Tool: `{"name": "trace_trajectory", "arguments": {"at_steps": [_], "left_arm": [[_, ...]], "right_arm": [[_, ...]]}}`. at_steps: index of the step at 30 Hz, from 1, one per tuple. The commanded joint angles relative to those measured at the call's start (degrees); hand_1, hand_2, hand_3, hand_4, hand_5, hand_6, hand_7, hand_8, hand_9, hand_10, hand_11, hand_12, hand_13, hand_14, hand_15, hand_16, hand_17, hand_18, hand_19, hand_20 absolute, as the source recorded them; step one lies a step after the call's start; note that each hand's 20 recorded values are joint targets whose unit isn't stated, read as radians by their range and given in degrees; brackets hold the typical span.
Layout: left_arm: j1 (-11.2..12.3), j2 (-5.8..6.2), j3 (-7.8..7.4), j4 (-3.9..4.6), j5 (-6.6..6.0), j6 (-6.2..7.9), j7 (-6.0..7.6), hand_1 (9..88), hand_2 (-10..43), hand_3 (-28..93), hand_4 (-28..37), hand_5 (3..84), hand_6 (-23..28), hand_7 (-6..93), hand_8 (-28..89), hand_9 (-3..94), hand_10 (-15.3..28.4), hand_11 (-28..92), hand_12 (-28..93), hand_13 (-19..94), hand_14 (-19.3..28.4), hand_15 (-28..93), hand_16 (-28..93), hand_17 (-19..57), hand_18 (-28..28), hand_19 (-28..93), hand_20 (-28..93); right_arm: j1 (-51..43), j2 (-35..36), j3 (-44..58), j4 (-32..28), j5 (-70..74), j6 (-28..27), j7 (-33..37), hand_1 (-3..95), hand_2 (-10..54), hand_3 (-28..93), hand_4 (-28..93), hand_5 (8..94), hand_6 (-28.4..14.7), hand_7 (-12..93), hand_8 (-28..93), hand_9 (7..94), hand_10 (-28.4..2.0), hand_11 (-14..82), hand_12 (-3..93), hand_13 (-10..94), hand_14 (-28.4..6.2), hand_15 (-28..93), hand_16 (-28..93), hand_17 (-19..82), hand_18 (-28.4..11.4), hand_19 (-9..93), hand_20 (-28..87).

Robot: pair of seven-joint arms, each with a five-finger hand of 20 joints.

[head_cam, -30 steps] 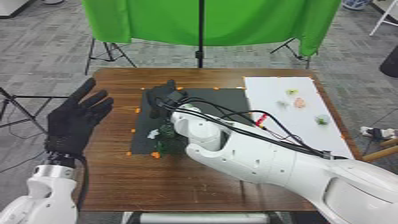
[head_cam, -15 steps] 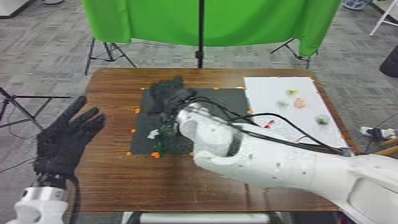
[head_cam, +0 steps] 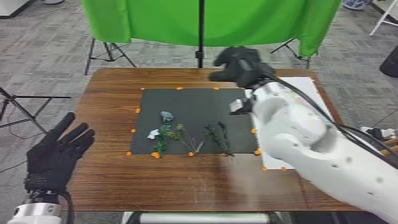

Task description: Arrange flowers

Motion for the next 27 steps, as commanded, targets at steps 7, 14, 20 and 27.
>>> {"name": "trace_trajectory", "arguments": {"at_steps": [7, 14, 20, 27], "left_arm": [[2.1, -2.13, 0.76, 0.22, 0.70, -0.12, 1.29, 22.2, 5.6, 81, -27.3, 34.8, 7.1, 10.3, -10, 33.0, 19.4, 19, 9, 22, 28.2, 46, -9, -11.4, 24.9, 53, 5], [1.3, -2.26, 1.45, 0.36, 1.11, -0.46, 0.59, 22.2, 5.6, 81, -27.2, 34.8, 7.1, 10.3, -10, 33.0, 19.5, 19, 9, 22, 27.9, 46, -9, -11.5, 24.7, 53, 5], [1.1, -2.22, 1.66, 0.26, 0.89, 0.01, 0.40, 22.2, 5.5, 82, -27.1, 34.6, 7.3, 10.3, -10, 32.9, 19.5, 19, 9, 22, 27.8, 46, -9, -11.6, 24.7, 53, 6], [0.7, -2.35, 1.72, 0.28, 1.19, -0.26, -0.16, 22.3, 5.4, 82, -27.0, 34.7, 7.5, 10.4, -10, 33.0, 19.6, 19, 9, 22, 27.8, 46, -9, -11.6, 24.7, 53, 6]], "right_arm": [[-20.3, 18.6, 12.7, 5.9, -2.6, 5.9, 11.2, 30.1, -9.5, 78, -28, 53.9, -1.3, 15, -13, 55.3, -16.4, 23.4, 14.4, 51, -13.7, 73, 12, 16, -26.9, 73, 50], [-16.7, 18.6, 8.2, 12.4, -2.4, 3.0, 15.6, 30.5, -9.5, 79, -28, 51.1, -0.9, 15, -13, 50.4, -17.1, 20.1, 13.9, 49, -13.8, 73, 11, 17, -27.0, 74, 48], [-14.7, 18.2, 6.1, 15.5, -1.9, 2.6, 17.0, 30.8, -9.5, 79, -28, 49.1, -0.5, 15, -13, 48.3, -17.7, 17.8, 13.9, 48, -14.3, 73, 10, 17, -27.7, 74, 46], [-13.2, 17.5, 4.6, 17.2, -0.6, -1.2, 18.5, 31.9, -9.5, 80, -28, 50.0, 0.6, 15, -13, 50.2, -17.3, 18.3, 14.1, 49, -14.0, 72, 10, 19, -28.1, 74, 45]]}}
